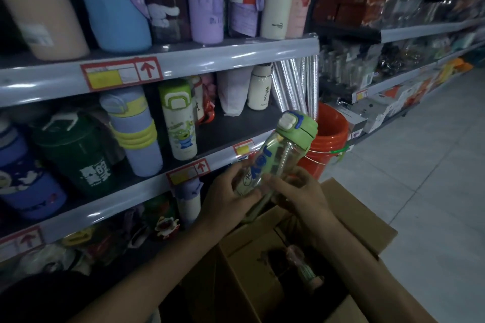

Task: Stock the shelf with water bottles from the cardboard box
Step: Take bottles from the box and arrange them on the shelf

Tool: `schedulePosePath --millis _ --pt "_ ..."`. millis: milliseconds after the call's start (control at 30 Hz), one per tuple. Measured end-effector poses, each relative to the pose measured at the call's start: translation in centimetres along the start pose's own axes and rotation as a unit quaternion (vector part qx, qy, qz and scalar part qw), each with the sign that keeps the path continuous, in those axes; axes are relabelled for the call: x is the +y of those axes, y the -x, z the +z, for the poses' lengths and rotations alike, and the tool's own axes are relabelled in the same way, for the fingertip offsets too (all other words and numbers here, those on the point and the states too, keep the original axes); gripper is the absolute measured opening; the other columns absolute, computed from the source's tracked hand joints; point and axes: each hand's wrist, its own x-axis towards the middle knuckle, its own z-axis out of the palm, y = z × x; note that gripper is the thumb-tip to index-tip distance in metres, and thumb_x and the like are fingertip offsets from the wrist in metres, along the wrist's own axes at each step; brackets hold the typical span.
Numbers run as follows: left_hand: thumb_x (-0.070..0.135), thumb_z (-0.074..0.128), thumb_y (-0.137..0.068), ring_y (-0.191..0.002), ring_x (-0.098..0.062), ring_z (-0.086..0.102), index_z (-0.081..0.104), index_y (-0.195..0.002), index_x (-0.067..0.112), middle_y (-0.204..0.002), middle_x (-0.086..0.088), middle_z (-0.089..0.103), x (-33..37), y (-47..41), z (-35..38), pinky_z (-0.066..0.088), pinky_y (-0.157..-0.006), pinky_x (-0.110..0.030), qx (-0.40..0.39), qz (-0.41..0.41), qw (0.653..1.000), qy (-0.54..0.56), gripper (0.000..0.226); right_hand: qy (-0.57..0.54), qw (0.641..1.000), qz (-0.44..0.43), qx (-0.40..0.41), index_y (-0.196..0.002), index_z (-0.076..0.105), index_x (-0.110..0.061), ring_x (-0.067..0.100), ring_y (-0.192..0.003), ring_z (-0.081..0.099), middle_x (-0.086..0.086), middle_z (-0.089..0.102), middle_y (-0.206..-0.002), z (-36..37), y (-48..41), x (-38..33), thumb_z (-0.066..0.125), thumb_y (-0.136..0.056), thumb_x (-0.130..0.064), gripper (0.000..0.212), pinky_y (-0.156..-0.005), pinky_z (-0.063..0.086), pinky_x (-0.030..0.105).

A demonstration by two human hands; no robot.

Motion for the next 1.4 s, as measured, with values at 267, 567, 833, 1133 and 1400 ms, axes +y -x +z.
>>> schedulePosePath --millis 267,567,833,1133,1400 --pt "0.031 0.077 -0.080 -0.107 0.002 0.065 0.058 -0.114 0.057 -0.113 0.023 0.069 -0.6 -2.2 -0.8 0.057 -0.094 -0.039 0.089 -0.006 0.996 -0.008 0.047 0.006 0.999 0.028 -0.030 -0.108 0.071 -0.006 0.020 -0.073 0.077 0.013 0.079 -0.095 2.8 -3.6 -1.6 0.086 -0.078 -0.007 0.034 -0.057 0.059 0.023" --pt "0.032 0.073 -0.082 -0.099 0.004 0.063 0.062 -0.125 0.036 -0.113 0.009 0.066 -0.6 -6.5 -3.2 0.055 -0.085 -0.030 0.110 -0.003 0.992 -0.064 0.044 0.047 0.994 -0.086 -0.049 -0.134 0.060 -0.010 0.031 -0.093 0.075 0.015 0.077 -0.106 5.1 -11.9 -1.2 0.083 -0.075 0.009 0.066 -0.081 0.063 0.040" --pt "0.037 0.061 -0.077 -0.125 -0.007 0.056 0.045 -0.149 0.035 -0.139 0.009 0.058 -1.2 -9.7 -3.8 0.047 -0.104 -0.028 0.099 -0.010 0.995 -0.022 0.074 0.049 0.983 -0.166 -0.056 -0.129 0.058 -0.003 0.025 -0.090 0.076 0.017 0.076 -0.107 6.9 -16.9 -1.0 0.079 -0.076 0.016 0.060 -0.074 0.061 0.032" --pt "0.012 0.065 -0.089 -0.108 0.020 0.055 0.050 -0.140 0.040 -0.122 0.025 0.062 -2.5 -13.4 -3.0 0.042 -0.087 -0.004 0.144 0.000 0.989 0.037 0.061 0.095 0.972 -0.214 -0.028 -0.110 0.061 -0.008 0.001 -0.073 0.071 -0.014 0.075 -0.079 8.3 -21.4 0.1 0.077 -0.071 0.020 0.051 -0.065 0.056 0.019" --pt "0.011 0.065 -0.094 -0.111 0.014 0.049 0.034 -0.157 0.029 -0.132 0.026 0.047 -3.1 -15.7 -3.4 0.039 -0.089 0.001 0.155 -0.040 0.985 0.071 0.073 0.076 0.979 -0.179 -0.058 -0.131 0.059 -0.034 0.024 -0.097 0.073 0.006 0.073 -0.106 9.4 -25.0 -1.0 0.085 -0.069 0.010 0.080 -0.083 0.062 0.042"
